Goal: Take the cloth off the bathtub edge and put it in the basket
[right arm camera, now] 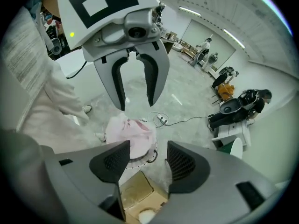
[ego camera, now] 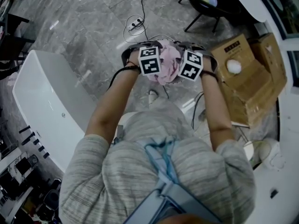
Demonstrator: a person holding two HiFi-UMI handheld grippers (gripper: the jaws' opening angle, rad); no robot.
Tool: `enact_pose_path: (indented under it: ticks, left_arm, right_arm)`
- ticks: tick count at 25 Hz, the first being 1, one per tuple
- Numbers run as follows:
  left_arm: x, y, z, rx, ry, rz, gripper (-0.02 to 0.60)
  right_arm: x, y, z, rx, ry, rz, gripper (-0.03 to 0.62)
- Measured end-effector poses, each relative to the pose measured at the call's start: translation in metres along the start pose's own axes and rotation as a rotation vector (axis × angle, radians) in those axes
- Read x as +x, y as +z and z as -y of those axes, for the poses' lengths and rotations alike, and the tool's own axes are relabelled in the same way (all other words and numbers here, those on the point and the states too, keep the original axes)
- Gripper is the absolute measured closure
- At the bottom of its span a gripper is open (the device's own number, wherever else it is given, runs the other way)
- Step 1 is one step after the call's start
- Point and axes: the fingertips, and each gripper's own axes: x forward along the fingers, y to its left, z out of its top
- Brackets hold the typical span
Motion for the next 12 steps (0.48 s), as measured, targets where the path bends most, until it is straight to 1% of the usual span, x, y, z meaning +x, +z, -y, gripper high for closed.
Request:
enact_pose_path:
  ticks: [2,4,12]
  left_arm:
    - [-0.007,0.002,-0.008,-0.019,0.030,0.022,0.377]
    - [-0.011,0.002,-0.010,-0.034,0.041,0.040,0.378]
    - [-0.020,-0.013,0.002,-0.096,0.046,0.064,0.379]
  right_arm:
    - [-0.003,0.001,0.005,0.017,-0.008,0.006,0.372]
    - [-0.005,0.004,0.005,0.043,-0.012,0.029,0.372]
    - [-0.011,0.026,-0.006,0.165,-0.002,0.166,0.372]
